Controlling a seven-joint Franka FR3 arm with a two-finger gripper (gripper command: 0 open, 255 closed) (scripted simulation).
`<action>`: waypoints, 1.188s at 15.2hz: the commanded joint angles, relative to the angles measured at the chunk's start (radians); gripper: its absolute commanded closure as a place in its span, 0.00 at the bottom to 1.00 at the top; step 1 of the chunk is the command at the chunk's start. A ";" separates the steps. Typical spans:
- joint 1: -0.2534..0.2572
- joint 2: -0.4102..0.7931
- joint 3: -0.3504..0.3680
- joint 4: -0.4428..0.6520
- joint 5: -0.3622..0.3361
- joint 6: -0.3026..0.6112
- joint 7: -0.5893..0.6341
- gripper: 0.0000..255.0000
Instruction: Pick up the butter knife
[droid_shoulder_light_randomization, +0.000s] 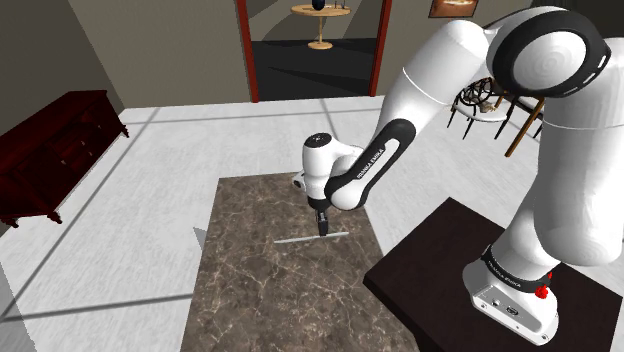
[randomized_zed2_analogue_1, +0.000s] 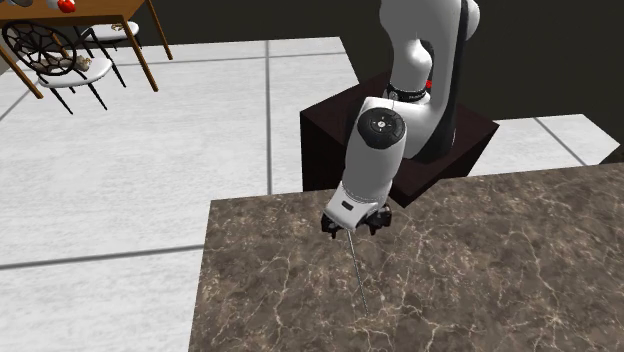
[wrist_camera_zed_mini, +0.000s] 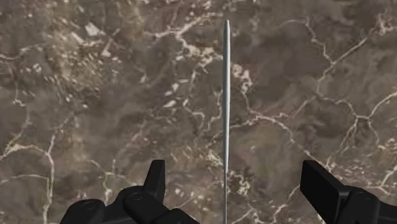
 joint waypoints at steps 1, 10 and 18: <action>0.010 0.040 -0.002 0.013 -0.016 0.023 -0.004 0.00; 0.029 0.128 -0.028 0.036 -0.046 0.088 0.019 1.00; 0.030 0.128 -0.028 0.036 -0.046 0.089 0.019 1.00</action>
